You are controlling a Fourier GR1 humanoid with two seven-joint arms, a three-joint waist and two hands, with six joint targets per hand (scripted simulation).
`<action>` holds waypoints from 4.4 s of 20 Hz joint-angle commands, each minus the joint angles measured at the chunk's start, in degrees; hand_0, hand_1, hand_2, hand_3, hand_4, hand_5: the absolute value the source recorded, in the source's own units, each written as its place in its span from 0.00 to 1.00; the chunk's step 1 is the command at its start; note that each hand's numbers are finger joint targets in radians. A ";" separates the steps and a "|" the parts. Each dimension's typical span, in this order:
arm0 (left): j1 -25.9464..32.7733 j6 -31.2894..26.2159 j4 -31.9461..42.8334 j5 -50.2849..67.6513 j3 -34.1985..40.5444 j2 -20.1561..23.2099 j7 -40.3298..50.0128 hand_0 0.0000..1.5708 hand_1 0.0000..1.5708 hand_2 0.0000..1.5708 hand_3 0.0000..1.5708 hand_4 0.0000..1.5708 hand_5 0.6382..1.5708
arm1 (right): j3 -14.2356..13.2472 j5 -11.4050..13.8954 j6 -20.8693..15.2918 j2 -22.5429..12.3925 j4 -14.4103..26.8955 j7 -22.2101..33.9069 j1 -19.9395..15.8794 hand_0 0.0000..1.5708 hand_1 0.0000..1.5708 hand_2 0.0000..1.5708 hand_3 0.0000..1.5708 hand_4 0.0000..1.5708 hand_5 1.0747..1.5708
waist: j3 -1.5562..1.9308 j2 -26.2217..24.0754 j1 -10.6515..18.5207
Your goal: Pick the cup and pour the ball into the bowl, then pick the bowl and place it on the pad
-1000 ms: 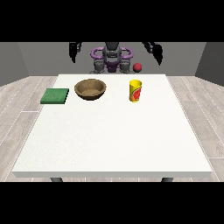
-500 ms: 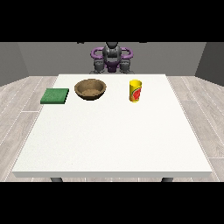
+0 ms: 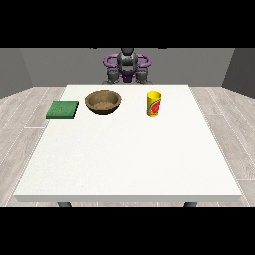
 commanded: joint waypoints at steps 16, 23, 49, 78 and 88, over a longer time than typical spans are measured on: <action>-10.79 -2.48 24.08 -9.09 10.17 5.74 -34.80 0.00 0.00 0.00 0.00 0.00 0.85 | -8.24 -3.38 10.32 -4.52 -7.64 -9.33 -8.71 0.00 0.00 0.00 0.00 0.00 1.00 | 0.02 29.97 -10.37; -12.31 -4.54 37.49 -10.52 9.47 5.36 -44.58 0.00 0.00 0.00 0.00 0.00 0.82 | -14.34 -4.54 12.18 -5.43 -5.72 -8.81 -9.07 0.00 0.00 0.00 0.00 0.00 0.99 | 0.06 29.02 -7.02; -27.48 -6.44 75.16 -7.31 20.45 13.93 -71.40 0.00 0.00 0.00 0.00 0.00 0.86 | -31.05 -19.78 25.75 -15.75 -23.76 -7.54 -4.80 0.00 0.00 0.00 0.00 0.00 0.99 | -0.01 39.82 -16.84; -43.96 41.46 79.78 -48.65 -4.52 9.48 -36.90 0.90 0.90 1.00 1.00 0.60 0.99 | -38.19 -27.73 33.53 -18.19 -5.98 -9.68 -2.24 0.00 0.00 0.00 0.00 0.20 0.98 | 0.13 26.69 -16.76; -48.63 52.19 88.66 -68.43 -15.74 10.34 -22.41 0.87 0.87 1.00 1.00 0.53 0.98 | -34.95 -23.63 31.92 -15.91 -3.89 -10.70 -2.90 0.00 0.00 0.00 0.00 0.22 0.98 | 0.22 24.78 -15.76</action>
